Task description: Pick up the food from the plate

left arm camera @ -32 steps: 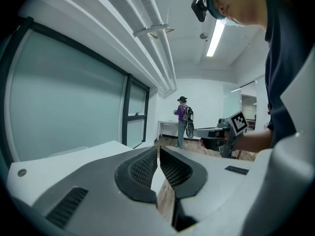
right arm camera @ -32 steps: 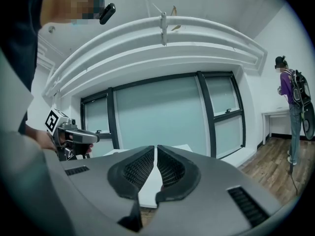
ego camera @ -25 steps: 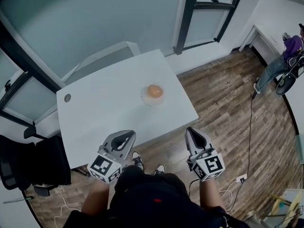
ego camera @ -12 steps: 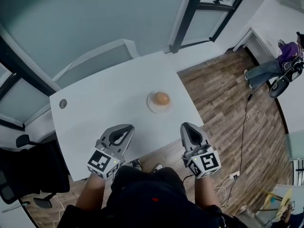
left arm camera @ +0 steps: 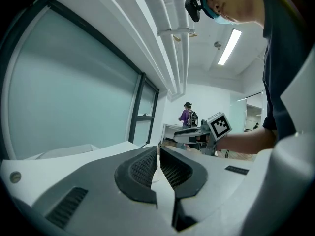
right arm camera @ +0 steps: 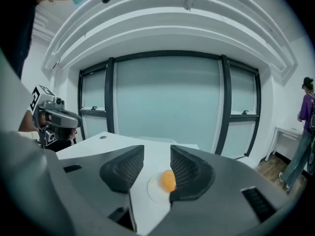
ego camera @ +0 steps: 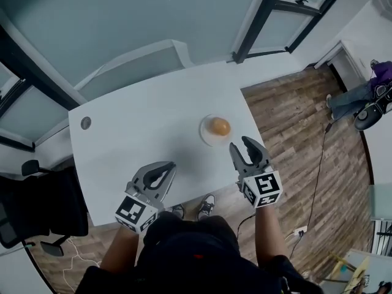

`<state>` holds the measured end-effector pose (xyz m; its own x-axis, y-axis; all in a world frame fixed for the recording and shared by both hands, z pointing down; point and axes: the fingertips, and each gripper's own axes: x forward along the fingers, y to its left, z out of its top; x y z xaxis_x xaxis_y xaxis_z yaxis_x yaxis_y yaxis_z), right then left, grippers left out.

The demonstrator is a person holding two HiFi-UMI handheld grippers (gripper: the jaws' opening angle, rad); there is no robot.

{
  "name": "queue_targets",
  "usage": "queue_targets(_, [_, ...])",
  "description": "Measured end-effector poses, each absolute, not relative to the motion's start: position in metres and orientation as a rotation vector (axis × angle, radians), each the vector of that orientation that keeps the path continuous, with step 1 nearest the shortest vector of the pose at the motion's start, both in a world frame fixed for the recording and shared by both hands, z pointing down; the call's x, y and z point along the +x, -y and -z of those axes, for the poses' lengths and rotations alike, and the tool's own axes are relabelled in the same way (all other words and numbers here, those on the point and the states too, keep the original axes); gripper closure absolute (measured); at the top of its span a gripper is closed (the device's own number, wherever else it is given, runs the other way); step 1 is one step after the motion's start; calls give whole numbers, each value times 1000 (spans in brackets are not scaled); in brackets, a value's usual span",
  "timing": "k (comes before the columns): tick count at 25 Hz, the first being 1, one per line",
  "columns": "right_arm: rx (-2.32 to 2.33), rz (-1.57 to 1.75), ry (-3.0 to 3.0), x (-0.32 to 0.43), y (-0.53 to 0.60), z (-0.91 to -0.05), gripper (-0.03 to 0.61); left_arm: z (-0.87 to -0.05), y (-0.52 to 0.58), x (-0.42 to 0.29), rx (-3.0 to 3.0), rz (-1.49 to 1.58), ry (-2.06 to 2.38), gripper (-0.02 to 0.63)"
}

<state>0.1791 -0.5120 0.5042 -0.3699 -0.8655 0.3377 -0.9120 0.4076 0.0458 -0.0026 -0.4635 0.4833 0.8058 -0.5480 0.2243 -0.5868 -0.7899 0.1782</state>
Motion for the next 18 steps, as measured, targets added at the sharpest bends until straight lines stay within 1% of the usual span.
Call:
queue_targets(1, [1514, -219, 2358, 180, 518, -511, 413, -485, 463, -2, 2743, -237, 890, 580])
queue_targets(5, [1407, -227, 2321, 186, 542, -540, 374, -495, 459, -1, 2697, -264, 931, 580])
queue_targets(10, [1244, -269, 2286, 185, 573, -586, 291, -506, 459, -7, 2637, -311, 986, 580])
queue_targets(14, [1133, -290, 2218, 185, 596, -631, 271, -513, 466, -14, 2600, -337, 1040, 580])
queue_targets(18, [1014, -309, 2169, 186, 613, -672, 225, -518, 474, -14, 2560, -351, 1071, 580])
